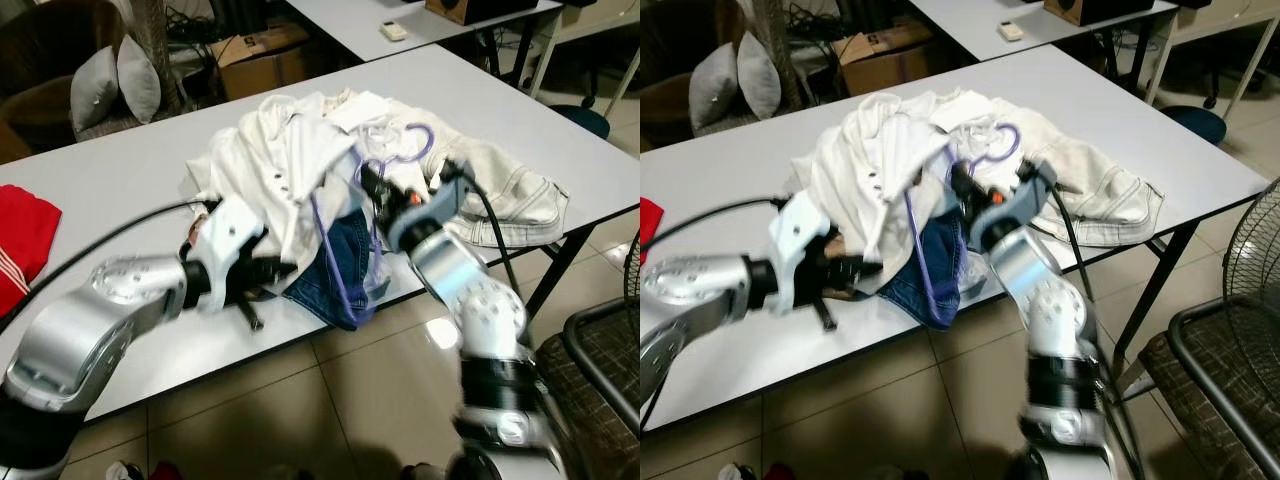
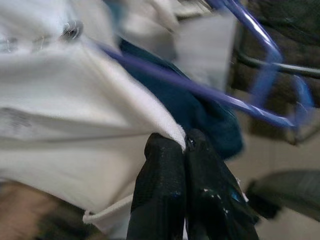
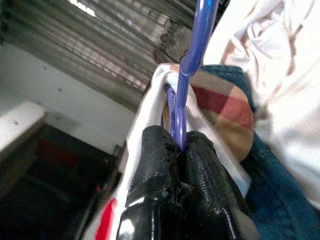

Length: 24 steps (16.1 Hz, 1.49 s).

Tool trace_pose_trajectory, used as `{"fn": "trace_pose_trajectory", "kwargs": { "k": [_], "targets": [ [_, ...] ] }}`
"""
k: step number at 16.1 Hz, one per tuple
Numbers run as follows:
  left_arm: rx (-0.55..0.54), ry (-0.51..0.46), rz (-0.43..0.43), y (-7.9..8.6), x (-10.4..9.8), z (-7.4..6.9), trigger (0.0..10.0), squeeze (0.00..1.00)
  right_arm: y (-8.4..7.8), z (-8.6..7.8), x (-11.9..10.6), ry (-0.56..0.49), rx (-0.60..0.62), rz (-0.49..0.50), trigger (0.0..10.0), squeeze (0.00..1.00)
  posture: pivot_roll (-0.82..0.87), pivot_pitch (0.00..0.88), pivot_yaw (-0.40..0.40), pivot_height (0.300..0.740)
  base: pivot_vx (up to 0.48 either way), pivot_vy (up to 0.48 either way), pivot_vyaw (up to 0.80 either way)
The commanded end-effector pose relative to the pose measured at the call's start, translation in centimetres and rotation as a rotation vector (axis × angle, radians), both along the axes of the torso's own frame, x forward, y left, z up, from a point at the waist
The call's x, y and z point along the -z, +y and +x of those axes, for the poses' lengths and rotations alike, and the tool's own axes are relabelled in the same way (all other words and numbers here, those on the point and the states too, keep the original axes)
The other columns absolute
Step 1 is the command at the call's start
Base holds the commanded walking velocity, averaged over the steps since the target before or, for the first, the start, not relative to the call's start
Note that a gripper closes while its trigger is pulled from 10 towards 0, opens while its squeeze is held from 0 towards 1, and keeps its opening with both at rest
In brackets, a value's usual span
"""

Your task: Hang hanger

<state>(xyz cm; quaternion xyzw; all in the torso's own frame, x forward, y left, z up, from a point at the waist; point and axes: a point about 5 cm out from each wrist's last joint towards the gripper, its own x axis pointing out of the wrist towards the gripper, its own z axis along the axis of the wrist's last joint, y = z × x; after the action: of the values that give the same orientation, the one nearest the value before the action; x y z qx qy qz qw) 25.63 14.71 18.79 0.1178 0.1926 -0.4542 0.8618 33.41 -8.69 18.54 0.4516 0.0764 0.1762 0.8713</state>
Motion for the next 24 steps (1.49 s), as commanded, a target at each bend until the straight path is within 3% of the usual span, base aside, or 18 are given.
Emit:
{"fn": "trace_pose_trajectory", "kwargs": {
  "k": [1,4,6,7,8,10,14,16,17,20,22,24],
  "targets": [
    [0.059,0.052,-0.01,-0.4,0.3,-0.8,0.0,0.0,0.2,0.7,-1.1,-0.012,0.048,0.088,10.0,0.0,-0.03,0.046,0.162,0.74,0.0,0.0,0.0],
    [0.08,0.081,-0.214,-1.8,-1.0,-0.8,0.0,0.0,1.4,1.8,-1.8,-0.037,0.069,0.098,10.0,0.0,-0.03,0.046,0.162,0.74,0.0,0.0,0.0],
    [0.154,0.095,-0.422,-3.9,-2.9,-0.9,0.0,0.0,2.2,2.5,-2.1,-0.042,0.092,0.134,10.0,0.0,-0.03,0.048,0.155,0.74,0.0,0.0,0.0],
    [0.168,0.1,-0.459,-4.3,-3.2,-1.0,0.0,0.0,2.2,2.6,-2.2,-0.044,0.098,0.143,10.0,0.0,-0.03,0.047,0.154,0.74,0.0,0.0,0.0],
    [0.205,0.124,-0.562,-5.5,-3.9,-1.1,0.0,0.0,2.5,3.0,-2.5,-0.039,0.116,0.191,10.0,0.0,-0.02,0.048,0.152,0.74,0.0,0.0,0.0],
    [0.23,0.157,-0.641,-6.5,-4.5,-1.3,0.0,0.0,2.9,3.6,-3.0,-0.033,0.128,0.264,10.0,0.0,-0.02,0.05,0.149,0.74,0.0,0.0,0.0],
    [0.207,0.2,-0.661,-7.7,-4.6,-1.3,0.0,0.0,4.2,4.1,-3.7,-0.017,0.089,0.345,10.0,0.0,-0.01,0.053,0.144,0.74,0.0,0.0,0.0],
    [0.12,0.186,-0.387,-6.9,-2.0,-1.2,0.0,0.0,4.8,4.0,-4.6,-0.038,0.015,0.402,10.0,0.0,0.0,0.059,0.136,0.74,0.0,0.0,0.0],
    [0.067,0.169,-0.326,-6.0,-1.3,-0.9,0.0,0.0,4.8,4.0,-4.8,-0.042,-0.003,0.417,10.0,0.0,0.0,0.062,0.134,0.74,0.0,0.0,0.0],
    [-0.055,0.114,-0.332,-4.0,-1.6,0.3,0.0,0.0,4.7,3.8,-4.5,-0.047,-0.025,0.364,10.0,0.0,-0.01,0.07,0.129,0.74,0.0,0.0,0.0],
    [-0.026,0.122,-0.364,-2.9,-2.2,0.0,0.0,0.0,4.2,4.1,-4.2,-0.028,-0.001,0.376,10.0,0.0,-0.01,0.085,0.124,0.74,0.0,0.0,0.0],
    [0.002,0.151,-0.321,-2.6,-1.3,-0.4,0.0,0.0,4.1,4.3,-4.4,-0.019,-0.012,0.404,10.0,0.0,0.01,0.094,0.114,0.74,0.0,0.0,0.0]
  ]
}}
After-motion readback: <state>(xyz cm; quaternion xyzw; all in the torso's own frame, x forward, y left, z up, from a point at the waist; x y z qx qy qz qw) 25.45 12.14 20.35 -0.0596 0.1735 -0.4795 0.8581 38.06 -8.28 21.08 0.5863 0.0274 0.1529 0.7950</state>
